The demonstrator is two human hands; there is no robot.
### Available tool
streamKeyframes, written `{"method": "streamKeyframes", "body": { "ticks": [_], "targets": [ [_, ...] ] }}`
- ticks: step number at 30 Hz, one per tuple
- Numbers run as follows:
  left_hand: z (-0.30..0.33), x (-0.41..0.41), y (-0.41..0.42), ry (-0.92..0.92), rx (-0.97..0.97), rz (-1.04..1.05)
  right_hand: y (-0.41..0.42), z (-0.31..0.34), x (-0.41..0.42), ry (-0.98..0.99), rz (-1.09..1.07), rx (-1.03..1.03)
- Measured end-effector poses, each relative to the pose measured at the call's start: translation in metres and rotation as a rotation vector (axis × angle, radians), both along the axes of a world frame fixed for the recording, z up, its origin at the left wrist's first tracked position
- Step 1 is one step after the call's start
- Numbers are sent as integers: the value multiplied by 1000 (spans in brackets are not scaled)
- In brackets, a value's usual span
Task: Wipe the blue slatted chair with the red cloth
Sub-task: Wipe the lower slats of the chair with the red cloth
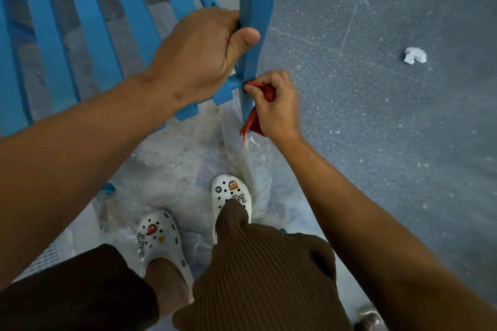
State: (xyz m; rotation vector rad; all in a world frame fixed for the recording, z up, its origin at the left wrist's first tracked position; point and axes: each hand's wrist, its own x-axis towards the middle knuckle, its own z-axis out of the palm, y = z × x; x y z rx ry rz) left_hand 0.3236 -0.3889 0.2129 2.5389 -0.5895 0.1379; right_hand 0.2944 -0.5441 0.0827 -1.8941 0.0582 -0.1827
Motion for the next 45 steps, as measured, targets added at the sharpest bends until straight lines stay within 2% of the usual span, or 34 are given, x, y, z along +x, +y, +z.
{"method": "streamKeyframes", "body": {
  "ticks": [4, 10, 16, 19, 22, 31, 34, 40, 45],
  "targets": [
    [-5, -3, -1, 1, -46, 41, -7, 8, 4, 11, 37, -53],
    [-13, 1, 1, -11, -44, 53, -8, 37, 6, -146, 28, 13],
    [-15, 2, 1, -49, -17, 34, -2, -9, 6, 65, -4, 24],
    [-17, 3, 1, -51, -8, 33, -3, -34, 3, 181, 35, -76],
    [-16, 4, 1, -32, 7, 33, -6, -36, 3, 213, 56, -116],
    [-12, 4, 2, -11, -20, 28, -15, 41, 10, -18, 76, 27],
    [-13, 4, 2, 6, -13, 30, -13, 27, 9, 29, 77, 17],
    [-12, 7, 5, 14, 31, 16, -9, -34, 9, 244, 100, -109],
    [-9, 2, 2, 24, 32, 34, -11, -45, 10, 251, 145, -215]
  ]
}}
